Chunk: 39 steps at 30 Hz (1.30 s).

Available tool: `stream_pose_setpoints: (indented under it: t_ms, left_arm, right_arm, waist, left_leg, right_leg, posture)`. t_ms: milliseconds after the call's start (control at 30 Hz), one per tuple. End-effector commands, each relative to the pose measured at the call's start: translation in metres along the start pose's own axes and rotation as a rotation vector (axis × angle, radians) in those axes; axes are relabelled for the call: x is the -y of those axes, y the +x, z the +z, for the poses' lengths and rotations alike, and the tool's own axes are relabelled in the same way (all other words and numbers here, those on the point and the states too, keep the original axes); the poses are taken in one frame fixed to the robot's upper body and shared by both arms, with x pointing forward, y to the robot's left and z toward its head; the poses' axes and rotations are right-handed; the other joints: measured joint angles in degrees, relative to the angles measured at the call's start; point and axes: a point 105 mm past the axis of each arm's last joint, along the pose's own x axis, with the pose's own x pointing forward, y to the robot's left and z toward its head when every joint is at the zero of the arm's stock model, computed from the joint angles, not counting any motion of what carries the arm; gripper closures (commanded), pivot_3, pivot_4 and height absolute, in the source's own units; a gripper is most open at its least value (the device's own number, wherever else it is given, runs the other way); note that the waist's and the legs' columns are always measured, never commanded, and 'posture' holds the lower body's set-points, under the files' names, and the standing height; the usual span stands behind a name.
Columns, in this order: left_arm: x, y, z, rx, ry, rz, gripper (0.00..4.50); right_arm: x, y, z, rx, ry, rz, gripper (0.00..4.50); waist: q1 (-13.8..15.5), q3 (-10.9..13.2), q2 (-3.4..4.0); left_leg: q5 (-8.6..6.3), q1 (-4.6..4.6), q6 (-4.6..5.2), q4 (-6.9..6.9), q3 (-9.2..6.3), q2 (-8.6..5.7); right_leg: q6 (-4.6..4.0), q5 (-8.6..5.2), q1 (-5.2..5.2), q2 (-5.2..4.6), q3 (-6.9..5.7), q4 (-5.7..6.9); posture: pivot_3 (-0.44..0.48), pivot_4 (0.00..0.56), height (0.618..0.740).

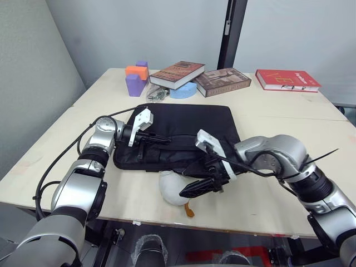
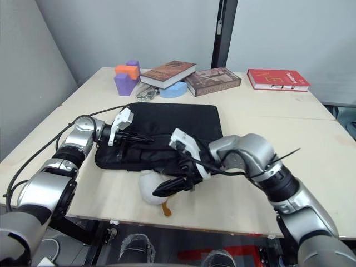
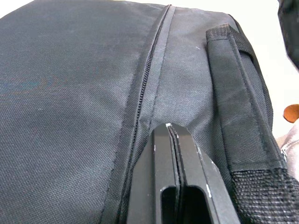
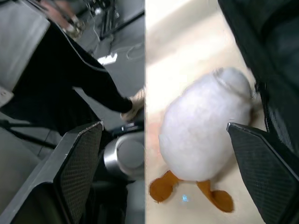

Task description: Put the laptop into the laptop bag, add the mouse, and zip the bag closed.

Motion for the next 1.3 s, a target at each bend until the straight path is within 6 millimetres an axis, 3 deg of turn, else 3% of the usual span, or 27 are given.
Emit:
stream_pose_setpoints:
  t_ms: [33,533,600,633,667,967,1300]
  left_arm:
    - [0.004,-0.001,-0.005,-0.017,-0.006,-0.017,4.5]
    - [0.004,-0.002,-0.003,-0.005,-0.014,-0.007,4.5]
    - [0.003,-0.002,-0.002,-0.003,-0.018,-0.006,4.5]
    - [0.003,-0.002,-0.002,-0.001,-0.018,-0.005,4.5]
    - [0.003,-0.003,-0.002,0.0,-0.019,-0.004,4.5]
    - [0.005,-0.002,-0.009,-0.027,-0.011,-0.004,4.5]
    - [0.006,0.0,-0.014,-0.06,0.002,-0.018,4.5]
  right_arm:
    - [0.003,0.006,0.007,-0.007,-0.031,-0.01,0.04]
    - [0.025,0.026,0.003,-0.062,-0.027,-0.051,0.04]
    - [0.027,0.028,0.003,-0.059,-0.014,-0.046,0.56]
    - [0.028,0.029,0.002,-0.062,-0.01,-0.046,0.56]
    - [0.029,0.03,0.001,-0.067,-0.005,-0.049,1.18]
    - [0.023,0.021,0.006,-0.044,-0.02,-0.016,4.33]
    - [0.0,-0.007,0.0,0.014,-0.003,-0.029,4.46]
  waist:
    - [0.0,0.0,0.0]
    - [-0.2,0.0,0.0]
    - [-0.2,0.0,0.0]
    - [-0.2,0.0,0.0]
    - [-0.2,0.0,0.0]
    - [-0.2,0.0,0.0]
    - [-0.1,0.0,0.0]
  left_leg:
    - [0.0,0.01,-0.02,-0.02,0.0,0.0]
    - [0.03,0.02,-0.14,-0.11,0.0,0.01]
    - [0.03,0.02,-0.14,-0.11,0.0,0.02]
    - [0.03,0.02,-0.14,-0.11,0.0,0.02]
    - [0.03,0.03,-0.14,-0.11,0.0,0.02]
    - [0.03,0.02,-0.15,-0.13,0.0,0.02]
    - [0.02,0.05,-0.14,-0.18,0.01,0.02]
  right_leg:
    - [0.0,0.0,0.0,0.0,-0.01,0.0]
    - [0.04,0.02,-0.02,0.01,-0.03,-0.05]
    - [0.04,0.02,-0.02,0.01,-0.03,-0.04]
    - [0.04,0.02,-0.02,0.01,-0.03,-0.05]
    - [0.04,0.02,-0.01,0.01,-0.03,-0.05]
    - [0.04,0.02,-0.02,0.01,-0.04,-0.06]
    - [0.09,0.05,-0.02,0.02,-0.03,-0.12]
  posture:
    - [0.0,0.15,0.707]
    - [0.0,0.15,0.707]
    - [0.0,0.15,0.707]
    - [0.0,0.15,0.707]
    - [0.0,0.15,0.707]
    - [0.0,0.15,0.707]
    - [0.0,0.15,0.707]
